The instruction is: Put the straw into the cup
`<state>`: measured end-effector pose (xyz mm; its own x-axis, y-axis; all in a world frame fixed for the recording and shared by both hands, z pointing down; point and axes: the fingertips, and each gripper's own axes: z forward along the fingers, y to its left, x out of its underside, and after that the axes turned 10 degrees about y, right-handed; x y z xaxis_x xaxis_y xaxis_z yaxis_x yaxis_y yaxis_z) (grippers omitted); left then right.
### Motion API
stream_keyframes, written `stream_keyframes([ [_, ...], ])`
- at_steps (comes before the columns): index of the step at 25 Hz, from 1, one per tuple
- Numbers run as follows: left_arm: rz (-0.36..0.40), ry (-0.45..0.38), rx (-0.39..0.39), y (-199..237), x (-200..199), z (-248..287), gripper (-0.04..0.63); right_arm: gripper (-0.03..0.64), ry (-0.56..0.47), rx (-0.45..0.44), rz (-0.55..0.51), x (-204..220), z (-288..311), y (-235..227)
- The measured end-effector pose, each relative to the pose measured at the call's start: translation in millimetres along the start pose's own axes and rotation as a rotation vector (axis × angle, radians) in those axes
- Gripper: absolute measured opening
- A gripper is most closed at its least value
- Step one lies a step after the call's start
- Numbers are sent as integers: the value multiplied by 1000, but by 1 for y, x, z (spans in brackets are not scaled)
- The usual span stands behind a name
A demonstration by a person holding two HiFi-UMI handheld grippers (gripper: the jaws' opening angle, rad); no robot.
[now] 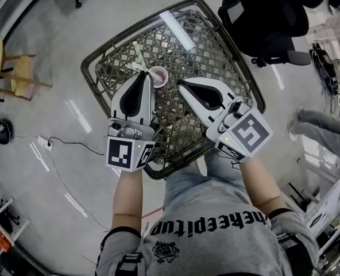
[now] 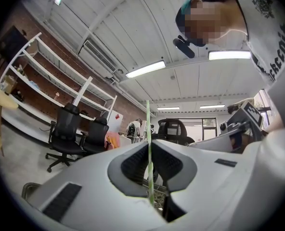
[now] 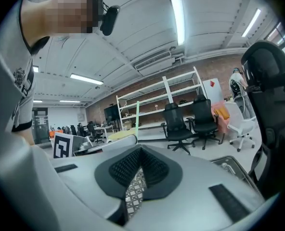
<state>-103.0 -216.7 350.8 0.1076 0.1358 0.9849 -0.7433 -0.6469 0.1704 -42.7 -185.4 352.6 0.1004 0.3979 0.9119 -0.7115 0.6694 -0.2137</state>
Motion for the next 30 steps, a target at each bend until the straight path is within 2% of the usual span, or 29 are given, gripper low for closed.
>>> stream_keyframes([
  [30,-14,70,-5,25,84,30,52,9,86,1,35,56,44,-28],
])
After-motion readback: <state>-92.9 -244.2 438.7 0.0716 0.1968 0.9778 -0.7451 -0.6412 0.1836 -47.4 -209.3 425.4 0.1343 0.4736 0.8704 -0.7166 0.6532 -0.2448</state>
